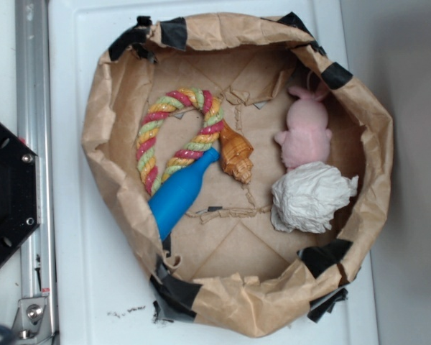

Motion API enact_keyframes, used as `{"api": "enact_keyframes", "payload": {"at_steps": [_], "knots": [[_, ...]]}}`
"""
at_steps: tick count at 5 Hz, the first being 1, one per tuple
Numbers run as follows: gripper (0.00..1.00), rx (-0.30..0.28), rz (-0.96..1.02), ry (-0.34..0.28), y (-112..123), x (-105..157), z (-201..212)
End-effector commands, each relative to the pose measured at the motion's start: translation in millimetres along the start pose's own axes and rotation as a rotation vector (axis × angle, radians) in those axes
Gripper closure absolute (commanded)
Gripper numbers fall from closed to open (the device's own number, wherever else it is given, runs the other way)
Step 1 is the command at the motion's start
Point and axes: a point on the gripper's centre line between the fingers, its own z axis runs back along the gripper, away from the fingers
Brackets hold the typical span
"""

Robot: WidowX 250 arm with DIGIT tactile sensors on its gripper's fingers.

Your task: Grab the white paper.

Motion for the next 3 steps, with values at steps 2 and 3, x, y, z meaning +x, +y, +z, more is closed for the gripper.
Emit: {"api": "enact_keyframes", "payload": {"at_steps": [2,3], "knots": [[0.00,0.019,-0.024,-0.116,18.7,47.2,-30.9],[0.00,0.019,-0.088,-0.250,15.6,89.7,-47.9]]}}
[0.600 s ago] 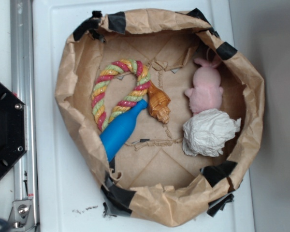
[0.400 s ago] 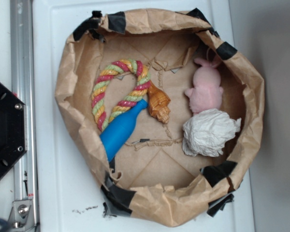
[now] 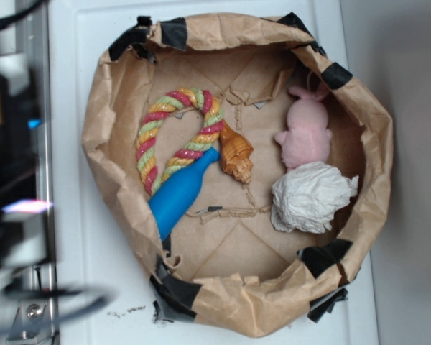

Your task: Grab the white paper.

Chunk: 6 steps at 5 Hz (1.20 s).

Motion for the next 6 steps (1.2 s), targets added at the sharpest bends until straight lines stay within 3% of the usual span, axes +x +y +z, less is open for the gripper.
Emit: {"api": "enact_keyframes", "payload": {"at_steps": [1,2,4,5,6], "knots": [[0.00,-0.002,-0.106,-0.226,-1.8,69.7,-40.6],[0.00,-0.033,-0.176,-0.218,-6.9,95.0,-87.2],[0.00,-0.020,-0.238,-0.164,-28.0,121.3,-150.4],[0.00,-0.014,-0.268,-0.169,-45.0,128.6,-163.3],[0.00,0.025,-0.296,-0.216,-57.8,146.7,-157.0]]}}
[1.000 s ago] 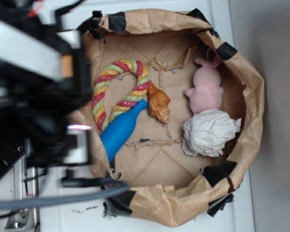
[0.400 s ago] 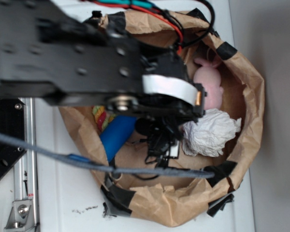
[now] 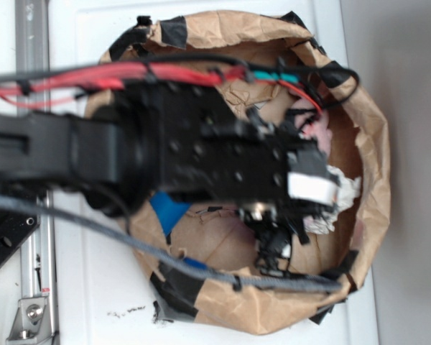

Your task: Grab the white paper.

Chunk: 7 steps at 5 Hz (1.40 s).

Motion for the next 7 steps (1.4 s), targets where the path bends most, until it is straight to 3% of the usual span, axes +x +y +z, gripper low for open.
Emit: {"api": "enact_keyframes", "payload": {"at_steps": [1,2,3,4,5,6,7], "knots": [[0.91,0.063,-0.027,-0.098,-9.9,45.1,15.1],[1.00,0.076,-0.017,-0.068,-8.0,36.1,7.4],[1.00,0.075,-0.014,-0.057,-11.3,24.5,10.8],[1.00,0.038,0.022,-0.036,-7.4,13.4,40.5],[1.00,0.007,0.134,0.038,17.8,3.8,94.0],[1.00,0.037,0.302,0.058,38.6,-5.4,145.1],[1.00,0.096,0.374,-0.011,34.0,-10.2,173.5]]}}
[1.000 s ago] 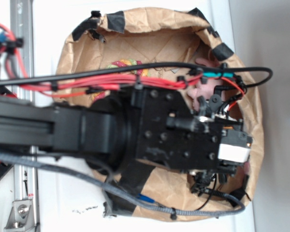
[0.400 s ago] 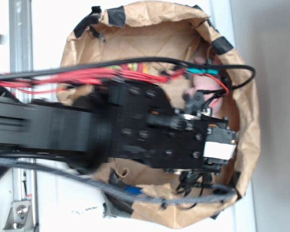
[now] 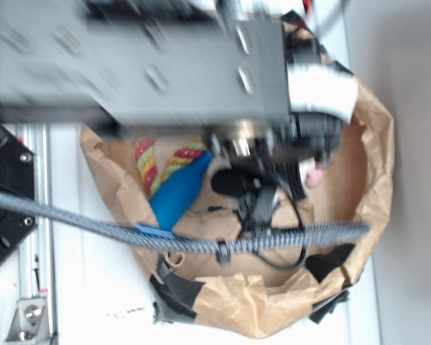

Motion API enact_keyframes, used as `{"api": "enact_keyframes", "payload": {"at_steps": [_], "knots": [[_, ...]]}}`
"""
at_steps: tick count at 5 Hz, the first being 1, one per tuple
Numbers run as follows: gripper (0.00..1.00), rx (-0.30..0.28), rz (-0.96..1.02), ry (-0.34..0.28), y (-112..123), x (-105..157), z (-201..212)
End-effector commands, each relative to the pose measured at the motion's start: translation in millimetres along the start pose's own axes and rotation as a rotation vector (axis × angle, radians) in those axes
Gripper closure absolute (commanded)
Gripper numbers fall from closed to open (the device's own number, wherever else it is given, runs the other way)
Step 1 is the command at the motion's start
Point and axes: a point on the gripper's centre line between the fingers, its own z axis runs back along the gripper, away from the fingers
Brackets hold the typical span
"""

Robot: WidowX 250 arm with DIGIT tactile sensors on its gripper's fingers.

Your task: Grab the white paper.

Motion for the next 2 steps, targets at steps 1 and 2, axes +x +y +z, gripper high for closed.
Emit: {"api": "enact_keyframes", "payload": {"at_steps": [1,2], "knots": [[1.00,0.042,0.135,-0.156,-4.1,-2.4,57.4],[1.00,0.061,0.125,-0.166,-6.2,-8.0,56.0]]}}
